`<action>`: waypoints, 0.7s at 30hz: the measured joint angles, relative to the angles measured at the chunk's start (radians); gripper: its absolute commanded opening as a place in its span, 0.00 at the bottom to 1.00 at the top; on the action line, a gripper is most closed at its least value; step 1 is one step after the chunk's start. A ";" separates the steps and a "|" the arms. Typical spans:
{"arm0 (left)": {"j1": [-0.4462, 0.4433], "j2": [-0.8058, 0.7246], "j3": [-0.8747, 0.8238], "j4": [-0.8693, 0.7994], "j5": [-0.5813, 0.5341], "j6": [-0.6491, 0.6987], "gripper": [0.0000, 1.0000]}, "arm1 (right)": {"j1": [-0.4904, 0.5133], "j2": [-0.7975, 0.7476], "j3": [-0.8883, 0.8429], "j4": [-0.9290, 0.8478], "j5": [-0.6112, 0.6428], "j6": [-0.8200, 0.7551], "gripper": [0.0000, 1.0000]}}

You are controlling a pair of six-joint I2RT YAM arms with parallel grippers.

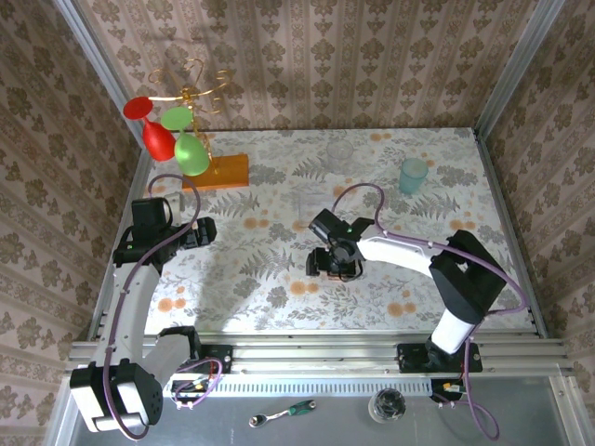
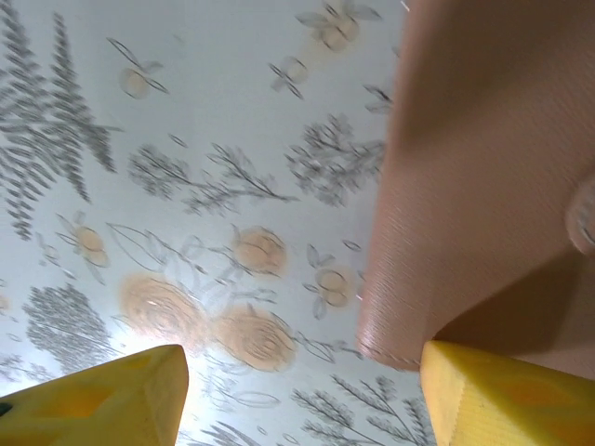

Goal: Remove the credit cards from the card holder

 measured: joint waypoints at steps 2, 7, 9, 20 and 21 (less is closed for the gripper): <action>0.000 0.000 0.000 0.000 0.000 0.000 1.00 | 0.000 0.005 0.023 -0.004 0.001 -0.007 0.68; 0.000 0.000 0.000 0.000 0.000 0.000 1.00 | -0.004 0.005 0.080 -0.070 0.048 -0.037 0.72; 0.000 0.000 0.000 0.000 0.000 0.000 1.00 | -0.014 0.005 0.087 -0.093 0.073 -0.052 0.75; 0.000 0.001 0.000 0.000 0.000 0.000 1.00 | -0.140 0.042 0.086 -0.144 0.133 -0.111 0.88; 0.000 0.001 0.000 0.000 0.000 0.000 1.00 | -0.144 0.056 0.086 -0.143 0.133 -0.113 0.88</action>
